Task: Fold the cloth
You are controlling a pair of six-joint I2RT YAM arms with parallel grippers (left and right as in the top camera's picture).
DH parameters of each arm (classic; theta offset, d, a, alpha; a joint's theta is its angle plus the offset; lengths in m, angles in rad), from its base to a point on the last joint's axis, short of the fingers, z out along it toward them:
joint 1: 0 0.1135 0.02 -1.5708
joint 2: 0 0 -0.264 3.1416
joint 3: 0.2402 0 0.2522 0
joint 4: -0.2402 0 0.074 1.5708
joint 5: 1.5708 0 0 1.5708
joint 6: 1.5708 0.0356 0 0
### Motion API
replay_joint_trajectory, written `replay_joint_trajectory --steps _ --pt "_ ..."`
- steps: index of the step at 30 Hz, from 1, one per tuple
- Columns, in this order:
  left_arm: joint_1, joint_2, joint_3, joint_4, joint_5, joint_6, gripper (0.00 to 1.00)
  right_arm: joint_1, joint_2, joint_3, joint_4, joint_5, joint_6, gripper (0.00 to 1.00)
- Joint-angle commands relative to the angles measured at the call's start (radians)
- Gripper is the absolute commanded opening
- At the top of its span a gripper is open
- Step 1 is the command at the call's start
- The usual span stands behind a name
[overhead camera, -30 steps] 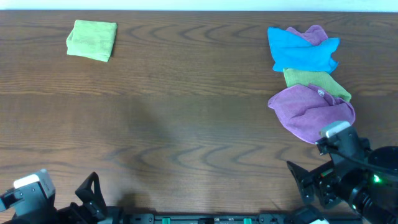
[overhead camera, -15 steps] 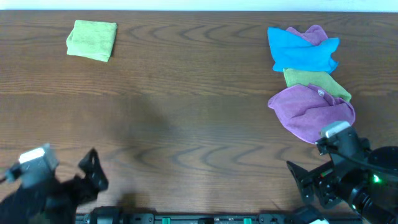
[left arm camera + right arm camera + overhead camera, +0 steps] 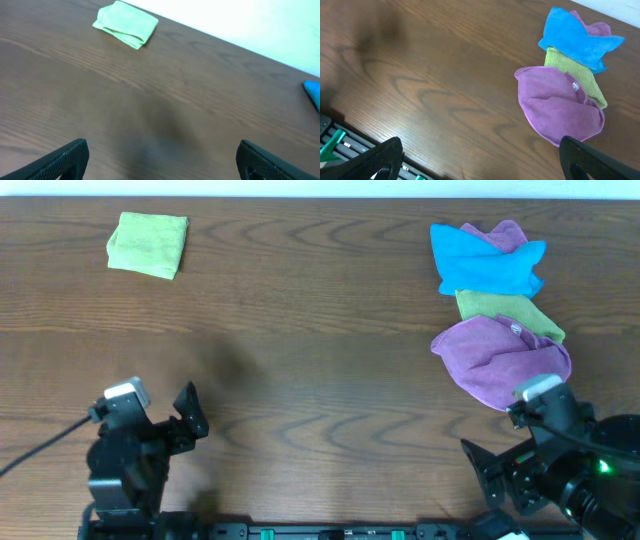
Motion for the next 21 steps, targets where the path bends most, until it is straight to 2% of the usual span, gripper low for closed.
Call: replay_joint_trajectory --steps 1,6,14,21 --pt "-0.004 -0.084 -0.097 0.045 0.009 0.007 0.95 0.003 -0.001 0.001 0.002 0.010 -0.008 0.99" --pt "-0.004 -0.187 -0.221 0.074 -0.041 -0.046 0.95 0.003 -0.001 0.001 0.002 0.010 -0.008 0.99" --pt "-0.004 -0.269 -0.322 0.088 -0.068 -0.051 0.95 0.003 -0.001 0.001 0.002 0.010 -0.008 0.99" --pt "-0.005 -0.307 -0.384 0.099 -0.064 -0.104 0.95 0.003 -0.001 0.001 0.002 0.010 -0.008 0.99"
